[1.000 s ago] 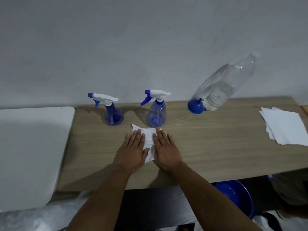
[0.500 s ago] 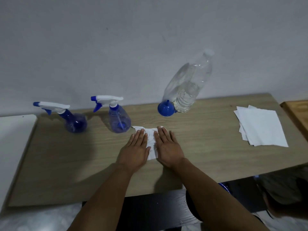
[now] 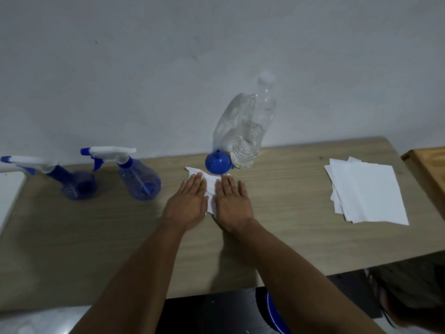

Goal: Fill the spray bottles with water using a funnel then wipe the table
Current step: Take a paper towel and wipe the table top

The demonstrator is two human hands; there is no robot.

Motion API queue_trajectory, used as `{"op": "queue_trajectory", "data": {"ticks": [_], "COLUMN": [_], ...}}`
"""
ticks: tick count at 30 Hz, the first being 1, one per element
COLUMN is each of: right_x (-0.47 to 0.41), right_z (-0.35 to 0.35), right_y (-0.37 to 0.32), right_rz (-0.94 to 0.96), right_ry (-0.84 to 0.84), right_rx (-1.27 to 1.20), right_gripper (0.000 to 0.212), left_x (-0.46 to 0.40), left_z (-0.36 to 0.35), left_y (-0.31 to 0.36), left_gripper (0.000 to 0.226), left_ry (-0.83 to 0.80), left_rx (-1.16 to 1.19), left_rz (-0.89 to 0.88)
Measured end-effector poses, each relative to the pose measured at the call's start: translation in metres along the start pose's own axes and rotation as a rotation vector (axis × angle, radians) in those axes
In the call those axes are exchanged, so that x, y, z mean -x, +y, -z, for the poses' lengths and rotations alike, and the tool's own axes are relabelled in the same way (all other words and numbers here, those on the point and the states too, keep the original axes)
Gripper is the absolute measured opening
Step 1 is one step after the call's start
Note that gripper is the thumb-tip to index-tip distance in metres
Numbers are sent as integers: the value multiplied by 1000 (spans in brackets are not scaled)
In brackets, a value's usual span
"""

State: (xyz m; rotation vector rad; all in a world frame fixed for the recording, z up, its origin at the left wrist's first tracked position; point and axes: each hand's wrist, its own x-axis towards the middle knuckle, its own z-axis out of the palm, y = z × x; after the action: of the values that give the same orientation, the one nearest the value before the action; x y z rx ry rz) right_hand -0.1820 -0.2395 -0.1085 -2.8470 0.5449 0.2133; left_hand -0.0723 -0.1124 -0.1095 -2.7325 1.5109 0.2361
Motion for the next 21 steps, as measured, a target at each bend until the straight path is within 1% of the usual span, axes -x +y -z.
{"op": "queue_trajectory", "data": {"ticks": [5, 8, 12, 14, 16, 19, 21], "right_x": [15, 33, 67, 86, 104, 118, 114], "right_z": [2, 2, -3, -8, -12, -15, -14], "right_y": [21, 33, 56, 68, 77, 80, 81], "right_rz": [-6, -11, 21, 58, 101, 155, 127], "right_ry": [-24, -39, -14, 74, 159, 149, 126], "right_rx": [4, -4, -64, -133, -152, -55, -14], "right_gripper": [66, 74, 79, 77, 71, 63, 63], "left_x": [-4, 3, 23, 33, 41, 41, 35], "left_z": [1, -1, -7, -11, -13, -13, -14], "left_y": [14, 31, 61, 79, 93, 101, 103], "left_gripper": [69, 61, 60, 59, 59, 59, 60], "left_ry": [2, 7, 20, 19, 11, 12, 18], "left_rx": [4, -8, -25, -18, -23, -48, -56], "left_rz": [-90, -154, -224, -229, -200, -175, -191]}}
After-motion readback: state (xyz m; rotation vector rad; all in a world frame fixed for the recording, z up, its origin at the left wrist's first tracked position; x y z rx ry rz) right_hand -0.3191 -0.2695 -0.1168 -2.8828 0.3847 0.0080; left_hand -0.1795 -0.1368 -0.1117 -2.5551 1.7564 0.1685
